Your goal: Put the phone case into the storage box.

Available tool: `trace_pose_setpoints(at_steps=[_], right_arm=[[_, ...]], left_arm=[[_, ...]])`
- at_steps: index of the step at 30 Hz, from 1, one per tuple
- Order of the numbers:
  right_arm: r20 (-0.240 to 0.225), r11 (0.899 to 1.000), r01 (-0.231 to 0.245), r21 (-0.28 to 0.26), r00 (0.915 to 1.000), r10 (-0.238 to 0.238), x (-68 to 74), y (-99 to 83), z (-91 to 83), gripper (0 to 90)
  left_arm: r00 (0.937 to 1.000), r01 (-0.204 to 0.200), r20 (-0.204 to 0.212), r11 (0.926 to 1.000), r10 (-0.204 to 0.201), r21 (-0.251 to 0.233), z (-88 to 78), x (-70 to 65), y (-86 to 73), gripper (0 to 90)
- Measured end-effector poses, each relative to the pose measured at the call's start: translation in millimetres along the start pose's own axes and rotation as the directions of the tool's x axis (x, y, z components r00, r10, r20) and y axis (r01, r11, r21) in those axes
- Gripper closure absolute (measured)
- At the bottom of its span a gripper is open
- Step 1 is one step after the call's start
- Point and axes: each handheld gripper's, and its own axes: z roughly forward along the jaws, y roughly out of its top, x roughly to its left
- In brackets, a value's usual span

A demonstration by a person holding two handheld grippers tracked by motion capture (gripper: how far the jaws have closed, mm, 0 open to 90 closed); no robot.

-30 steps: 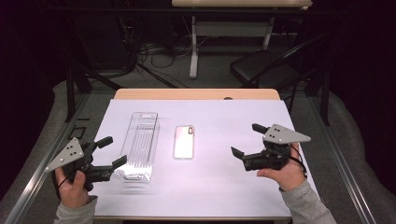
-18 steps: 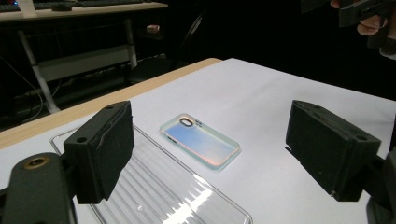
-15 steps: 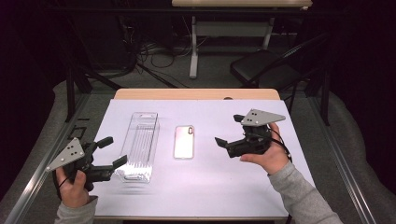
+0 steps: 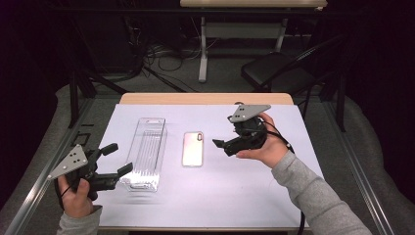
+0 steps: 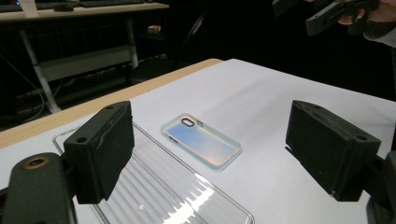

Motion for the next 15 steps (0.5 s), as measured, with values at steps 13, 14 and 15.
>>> trace_pose_setpoints(at_steps=[13, 14, 15], right_arm=[[-0.042, 0.982, 0.116, 0.15, 0.993, -0.111, 7.3, 15.2, 34.8, 14.4], [-0.046, 0.979, 0.128, 0.161, 0.9914, -0.122, 8.0, 15.6, 38.4, 14.7], [-0.048, 0.974, 0.143, 0.175, 0.9895, -0.136, 8.6, 16.0, 41.8, 14.8]], left_arm=[[1.0, 0.0, -0.002, 1.0, 0.0, 0.001, -0.2, 0.7, -0.3, 15.6], [1.0, 0.001, -0.002, 1.0, -0.001, 0.001, -0.2, 0.8, -0.4, 15.6], [1.0, 0.002, -0.001, 1.0, -0.002, -0.001, -0.1, 0.9, -0.5, 15.7]])
